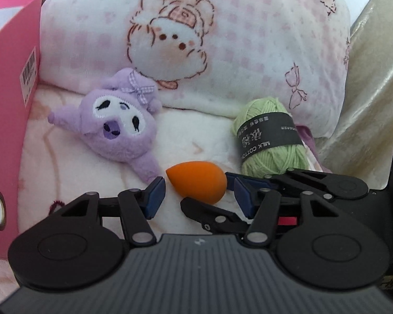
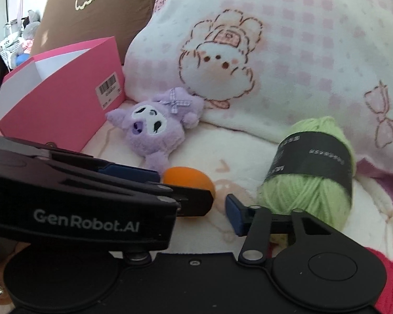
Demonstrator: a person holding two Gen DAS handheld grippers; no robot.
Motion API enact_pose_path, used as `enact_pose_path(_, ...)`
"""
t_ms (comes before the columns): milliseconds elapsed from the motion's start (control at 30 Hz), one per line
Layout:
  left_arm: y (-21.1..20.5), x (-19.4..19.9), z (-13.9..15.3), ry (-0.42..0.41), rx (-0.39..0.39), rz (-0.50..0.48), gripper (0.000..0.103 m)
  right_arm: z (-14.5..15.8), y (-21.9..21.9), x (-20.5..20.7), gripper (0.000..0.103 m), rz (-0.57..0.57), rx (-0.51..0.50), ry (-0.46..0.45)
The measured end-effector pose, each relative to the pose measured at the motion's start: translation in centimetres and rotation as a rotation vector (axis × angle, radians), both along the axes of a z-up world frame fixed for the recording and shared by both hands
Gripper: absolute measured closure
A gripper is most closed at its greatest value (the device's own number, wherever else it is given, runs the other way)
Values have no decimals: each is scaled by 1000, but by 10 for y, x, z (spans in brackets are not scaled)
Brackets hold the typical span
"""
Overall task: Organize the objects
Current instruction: 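Close the left tool on the orange makeup sponge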
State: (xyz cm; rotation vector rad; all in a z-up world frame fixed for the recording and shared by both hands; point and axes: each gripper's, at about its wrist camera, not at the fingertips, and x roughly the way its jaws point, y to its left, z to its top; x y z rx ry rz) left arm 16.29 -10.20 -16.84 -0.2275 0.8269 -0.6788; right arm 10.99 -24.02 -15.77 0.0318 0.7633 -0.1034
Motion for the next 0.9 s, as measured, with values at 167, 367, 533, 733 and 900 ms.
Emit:
enact_pose_path(167,0,-3,1,-5,-20,-16,50,1,3,-2,59,36,-4,-3)
enact_pose_path(367,6,-7,8,16,-15,-17,50,7,7,-8,59,62,10,1)
enact_pose_path(533,6,-14,9,64,14,-19,50,5,12,-12,52,92,45,47)
enact_pose_path(733,6,-15,7,91,-3,-11,50,1,13,-7,49,96,41,63)
enact_pose_path(900,4,-20,11,44,18,-1,54,0,13,-6,49,92,36,62)
